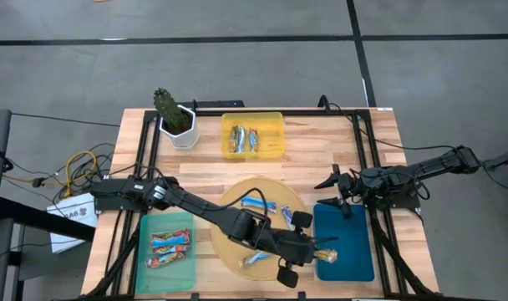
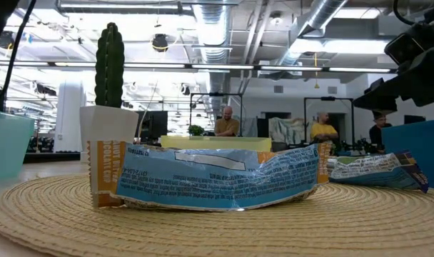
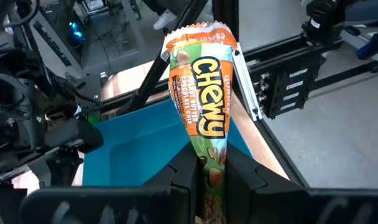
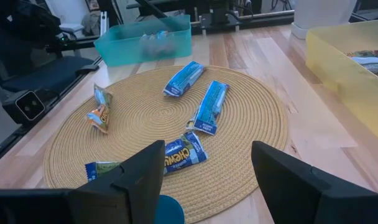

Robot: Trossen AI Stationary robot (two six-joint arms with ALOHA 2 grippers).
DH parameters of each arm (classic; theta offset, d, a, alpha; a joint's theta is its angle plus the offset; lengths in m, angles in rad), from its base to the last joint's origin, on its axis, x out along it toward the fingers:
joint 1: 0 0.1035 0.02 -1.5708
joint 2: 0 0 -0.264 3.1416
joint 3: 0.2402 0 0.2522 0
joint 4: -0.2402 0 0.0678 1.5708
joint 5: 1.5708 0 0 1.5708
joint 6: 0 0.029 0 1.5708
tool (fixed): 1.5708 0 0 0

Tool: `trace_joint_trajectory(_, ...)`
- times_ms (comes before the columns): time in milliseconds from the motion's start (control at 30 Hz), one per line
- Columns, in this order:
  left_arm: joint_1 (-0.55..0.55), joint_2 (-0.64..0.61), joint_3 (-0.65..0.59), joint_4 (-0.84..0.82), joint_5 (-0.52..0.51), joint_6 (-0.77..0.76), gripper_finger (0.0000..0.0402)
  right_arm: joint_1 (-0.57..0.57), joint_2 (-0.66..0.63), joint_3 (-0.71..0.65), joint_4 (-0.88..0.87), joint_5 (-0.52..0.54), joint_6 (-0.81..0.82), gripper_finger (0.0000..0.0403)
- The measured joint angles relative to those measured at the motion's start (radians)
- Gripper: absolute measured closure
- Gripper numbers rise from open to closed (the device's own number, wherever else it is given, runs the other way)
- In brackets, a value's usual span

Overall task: Pick and place Granola Bars by type
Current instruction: Put the yellow granola bar into the yellow bin

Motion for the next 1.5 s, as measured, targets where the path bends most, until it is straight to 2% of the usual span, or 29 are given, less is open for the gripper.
trace_joint_trajectory(300,0.015,0.000,0.000,0.012,0.000,-0.011,0.0360,0.000,0.000,0.000,0.000,0.000,0.000,0.0168)
trace_joint_trajectory(467,0.065,0.000,-0.001,0.021,-0.002,-0.011,0.0360,0.000,0.000,0.000,0.000,0.000,0.000,0.0168)
trace_joint_trajectory(833,0.255,0.000,-0.001,0.079,-0.002,-0.013,0.0360,0.000,0.000,0.000,0.000,0.000,0.000,0.0168)
trace_joint_trajectory(1100,0.423,0.000,-0.001,0.097,-0.002,-0.160,0.0360,0.000,0.000,0.000,0.000,0.000,0.000,0.0168)
trace_joint_trajectory(1500,0.596,0.000,-0.002,0.038,-0.002,-0.244,0.0360,0.000,0.000,0.000,0.000,0.000,0.000,0.0168)
